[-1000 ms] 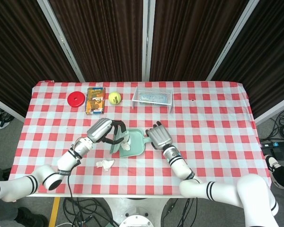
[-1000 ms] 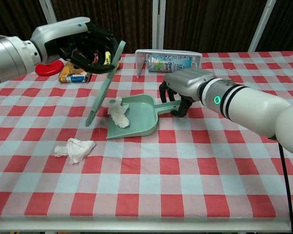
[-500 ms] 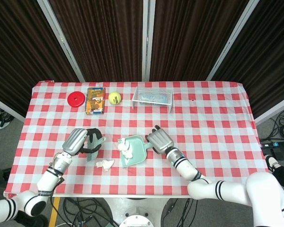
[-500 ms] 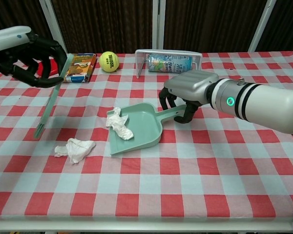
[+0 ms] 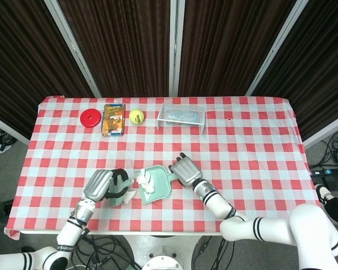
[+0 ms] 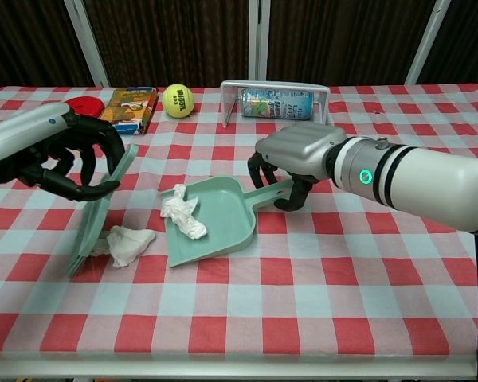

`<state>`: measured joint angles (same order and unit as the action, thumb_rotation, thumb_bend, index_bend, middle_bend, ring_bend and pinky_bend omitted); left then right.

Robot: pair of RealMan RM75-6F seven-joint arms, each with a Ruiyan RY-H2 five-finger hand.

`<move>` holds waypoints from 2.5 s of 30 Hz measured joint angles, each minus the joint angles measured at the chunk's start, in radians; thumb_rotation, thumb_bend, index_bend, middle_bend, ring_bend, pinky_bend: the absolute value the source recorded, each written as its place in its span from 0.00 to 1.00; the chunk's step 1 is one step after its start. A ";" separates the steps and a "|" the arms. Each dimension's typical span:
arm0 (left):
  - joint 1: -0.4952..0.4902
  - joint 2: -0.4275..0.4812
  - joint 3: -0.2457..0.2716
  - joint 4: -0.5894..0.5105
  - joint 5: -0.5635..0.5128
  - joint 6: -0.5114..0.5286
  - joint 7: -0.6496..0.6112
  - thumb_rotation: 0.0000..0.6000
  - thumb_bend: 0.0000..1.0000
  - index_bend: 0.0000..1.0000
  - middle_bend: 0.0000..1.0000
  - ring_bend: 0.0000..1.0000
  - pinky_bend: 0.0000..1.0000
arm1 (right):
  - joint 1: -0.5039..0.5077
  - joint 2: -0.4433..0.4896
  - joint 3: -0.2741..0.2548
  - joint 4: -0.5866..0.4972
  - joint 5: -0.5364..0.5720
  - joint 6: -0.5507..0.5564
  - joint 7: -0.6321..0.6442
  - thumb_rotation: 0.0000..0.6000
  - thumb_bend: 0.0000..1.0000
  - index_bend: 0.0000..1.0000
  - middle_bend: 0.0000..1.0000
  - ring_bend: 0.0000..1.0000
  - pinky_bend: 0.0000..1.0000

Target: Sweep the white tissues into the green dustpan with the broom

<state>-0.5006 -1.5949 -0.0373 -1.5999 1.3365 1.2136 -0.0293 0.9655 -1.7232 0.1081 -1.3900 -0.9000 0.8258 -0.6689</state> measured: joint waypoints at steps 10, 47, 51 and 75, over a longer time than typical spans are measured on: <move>-0.042 -0.108 -0.072 0.044 -0.006 -0.039 0.043 1.00 0.45 0.55 0.54 0.60 0.87 | 0.011 -0.027 0.014 0.014 0.044 0.012 -0.004 1.00 0.52 0.66 0.55 0.27 0.17; -0.076 -0.025 -0.180 0.092 -0.004 -0.023 0.038 1.00 0.47 0.53 0.53 0.56 0.87 | -0.006 -0.048 0.030 0.061 0.039 0.035 0.058 1.00 0.17 0.39 0.43 0.23 0.14; -0.069 0.036 -0.172 0.090 -0.052 -0.072 0.062 1.00 0.47 0.53 0.52 0.56 0.87 | -0.008 -0.049 0.028 0.055 0.037 0.041 0.055 1.00 0.12 0.37 0.42 0.22 0.14; -0.172 0.091 -0.150 0.087 -0.409 -0.252 0.506 1.00 0.30 0.30 0.40 0.49 0.86 | -0.161 0.349 0.025 -0.285 -0.096 0.224 0.153 1.00 0.09 0.20 0.30 0.15 0.13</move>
<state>-0.6725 -1.5039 -0.1875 -1.5129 0.9280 0.9617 0.4762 0.8050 -1.3746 0.1335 -1.6752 -0.9955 1.0496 -0.5157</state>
